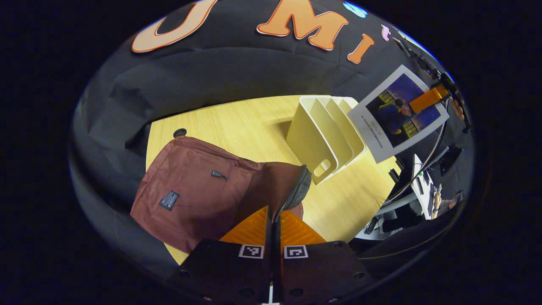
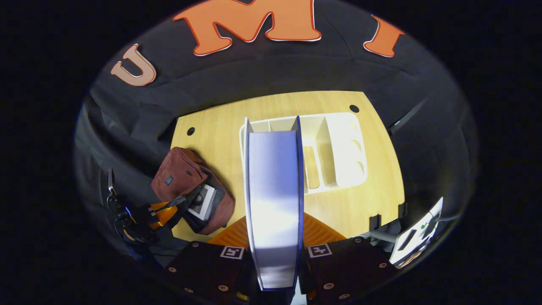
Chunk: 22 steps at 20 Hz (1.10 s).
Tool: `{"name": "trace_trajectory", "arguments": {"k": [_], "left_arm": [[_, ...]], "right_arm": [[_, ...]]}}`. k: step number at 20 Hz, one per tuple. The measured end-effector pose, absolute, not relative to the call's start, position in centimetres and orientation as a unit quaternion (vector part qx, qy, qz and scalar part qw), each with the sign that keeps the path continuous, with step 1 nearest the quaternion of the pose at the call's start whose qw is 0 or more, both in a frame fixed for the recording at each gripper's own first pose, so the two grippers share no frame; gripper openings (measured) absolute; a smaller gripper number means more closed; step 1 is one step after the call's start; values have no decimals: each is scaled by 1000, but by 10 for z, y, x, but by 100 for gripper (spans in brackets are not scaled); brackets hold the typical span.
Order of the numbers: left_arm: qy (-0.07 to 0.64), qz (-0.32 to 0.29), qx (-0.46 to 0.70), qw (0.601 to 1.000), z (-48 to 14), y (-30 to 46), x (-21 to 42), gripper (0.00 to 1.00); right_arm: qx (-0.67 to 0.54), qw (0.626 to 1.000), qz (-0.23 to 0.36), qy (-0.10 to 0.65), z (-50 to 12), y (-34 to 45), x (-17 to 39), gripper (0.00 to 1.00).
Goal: Open the schoolbag, grab two books from the bookshelf and put them into the schoolbag.
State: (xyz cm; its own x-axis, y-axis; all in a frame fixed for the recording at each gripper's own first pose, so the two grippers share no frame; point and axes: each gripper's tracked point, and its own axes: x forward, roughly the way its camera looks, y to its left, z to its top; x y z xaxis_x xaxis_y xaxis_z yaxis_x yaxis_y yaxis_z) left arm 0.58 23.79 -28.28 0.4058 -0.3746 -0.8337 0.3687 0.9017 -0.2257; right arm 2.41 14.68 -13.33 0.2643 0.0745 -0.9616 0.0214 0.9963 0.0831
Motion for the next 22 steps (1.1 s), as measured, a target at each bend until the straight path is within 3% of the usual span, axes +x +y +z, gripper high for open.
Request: {"name": "trace_trajectory", "arguments": {"k": [10, 22], "left_arm": [[503, -234, 7, 832, -275, 243, 7, 4], [499, -236, 20, 833, -238, 250, 18, 3]], "right_arm": [[171, 752, 81, 631, -213, 250, -26, 39], [310, 712, 138, 615, -304, 361, -27, 39]]}}
